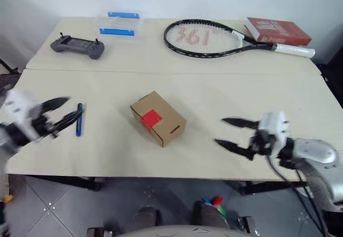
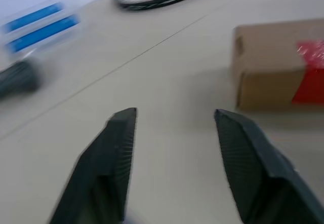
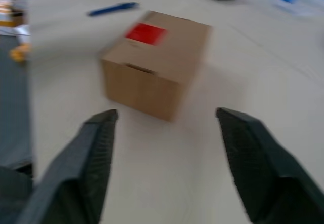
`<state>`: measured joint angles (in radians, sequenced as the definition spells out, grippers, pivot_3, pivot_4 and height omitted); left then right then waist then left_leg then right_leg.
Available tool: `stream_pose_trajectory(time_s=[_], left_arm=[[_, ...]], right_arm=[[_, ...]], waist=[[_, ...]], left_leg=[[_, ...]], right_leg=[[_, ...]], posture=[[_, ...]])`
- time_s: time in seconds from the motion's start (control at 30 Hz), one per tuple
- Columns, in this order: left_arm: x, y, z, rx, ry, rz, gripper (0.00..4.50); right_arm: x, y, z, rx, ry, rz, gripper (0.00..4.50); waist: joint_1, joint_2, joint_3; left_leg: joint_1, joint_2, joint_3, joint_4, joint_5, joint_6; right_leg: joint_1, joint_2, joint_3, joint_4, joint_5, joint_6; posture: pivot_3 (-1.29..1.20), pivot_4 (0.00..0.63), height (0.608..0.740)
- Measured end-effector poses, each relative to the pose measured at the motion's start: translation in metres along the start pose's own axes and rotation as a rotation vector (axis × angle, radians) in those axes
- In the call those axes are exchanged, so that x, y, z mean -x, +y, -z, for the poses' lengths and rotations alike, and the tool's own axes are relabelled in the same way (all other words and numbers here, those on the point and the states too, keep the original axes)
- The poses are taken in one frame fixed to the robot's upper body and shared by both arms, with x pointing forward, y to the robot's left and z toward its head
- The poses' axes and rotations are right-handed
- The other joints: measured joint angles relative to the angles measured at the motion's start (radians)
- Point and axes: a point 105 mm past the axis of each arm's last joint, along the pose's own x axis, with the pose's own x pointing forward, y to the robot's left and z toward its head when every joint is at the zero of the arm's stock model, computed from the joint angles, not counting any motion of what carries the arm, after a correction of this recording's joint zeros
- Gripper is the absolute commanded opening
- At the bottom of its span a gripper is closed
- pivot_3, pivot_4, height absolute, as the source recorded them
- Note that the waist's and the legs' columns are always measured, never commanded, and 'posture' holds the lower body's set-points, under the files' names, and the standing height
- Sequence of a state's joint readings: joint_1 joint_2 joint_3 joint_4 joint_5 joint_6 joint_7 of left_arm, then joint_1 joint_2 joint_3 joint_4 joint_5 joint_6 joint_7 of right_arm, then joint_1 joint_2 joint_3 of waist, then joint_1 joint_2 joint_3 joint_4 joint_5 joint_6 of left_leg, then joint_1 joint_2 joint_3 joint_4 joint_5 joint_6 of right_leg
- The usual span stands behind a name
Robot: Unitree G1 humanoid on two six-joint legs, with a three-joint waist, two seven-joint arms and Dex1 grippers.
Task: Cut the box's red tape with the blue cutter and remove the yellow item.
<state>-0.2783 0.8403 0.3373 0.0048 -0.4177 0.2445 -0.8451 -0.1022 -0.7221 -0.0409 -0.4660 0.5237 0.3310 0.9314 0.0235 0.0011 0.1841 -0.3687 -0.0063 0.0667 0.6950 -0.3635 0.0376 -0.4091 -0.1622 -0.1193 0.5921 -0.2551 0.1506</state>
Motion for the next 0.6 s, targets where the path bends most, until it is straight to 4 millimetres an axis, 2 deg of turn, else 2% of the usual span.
stream_pose_trajectory(time_s=[0.13,0.2,0.3,0.43,0.6], left_arm=[[-0.058,-0.004,0.006,-0.023,0.04,0.079,0.52],[-0.079,-0.003,0.009,-0.026,0.058,0.086,0.0],[-0.096,-0.007,0.014,-0.047,0.091,0.128,0.0],[-0.108,-0.039,0.025,-0.017,0.151,0.327,0.0],[-0.082,-0.05,0.03,0.082,0.248,0.46,0.0]], right_arm=[[-0.023,0.01,0.018,-0.017,0.081,-0.026,0.76],[-0.036,0.011,0.026,-0.02,0.109,-0.026,0.09],[-0.05,0.012,0.035,-0.027,0.145,-0.028,0.04],[-0.076,-0.003,0.035,-0.04,0.145,0.043,0.04],[-0.075,-0.022,0.037,-0.097,0.152,0.148,0.04]], waist=[[-0.009,-0.001,0.0],[-0.012,-0.002,-0.001],[-0.02,-0.002,-0.001],[-0.028,-0.002,-0.001],[-0.03,-0.002,-0.001]], left_leg=[[-0.001,-0.003,0.004,0.001,0.0,0.0],[-0.002,-0.003,0.006,0.002,0.0,0.0],[-0.002,-0.003,0.009,0.002,0.0,0.0],[-0.003,-0.001,0.01,0.002,0.0,0.0],[-0.002,0.001,0.009,0.003,-0.001,-0.002]], right_leg=[[-0.001,0.001,-0.003,0.0,0.0,0.0],[-0.001,0.002,-0.004,0.0,0.0,0.0],[-0.001,0.002,-0.005,0.0,0.0,0.0],[-0.001,0.002,-0.006,0.0,0.0,0.0],[-0.001,0.005,-0.006,0.0,0.0,0.0]], posture=[[0.0,0.15,0.74],[0.0,0.15,0.74],[0.0,0.15,0.74],[0.0,0.15,0.74],[0.0,0.15,0.74]])
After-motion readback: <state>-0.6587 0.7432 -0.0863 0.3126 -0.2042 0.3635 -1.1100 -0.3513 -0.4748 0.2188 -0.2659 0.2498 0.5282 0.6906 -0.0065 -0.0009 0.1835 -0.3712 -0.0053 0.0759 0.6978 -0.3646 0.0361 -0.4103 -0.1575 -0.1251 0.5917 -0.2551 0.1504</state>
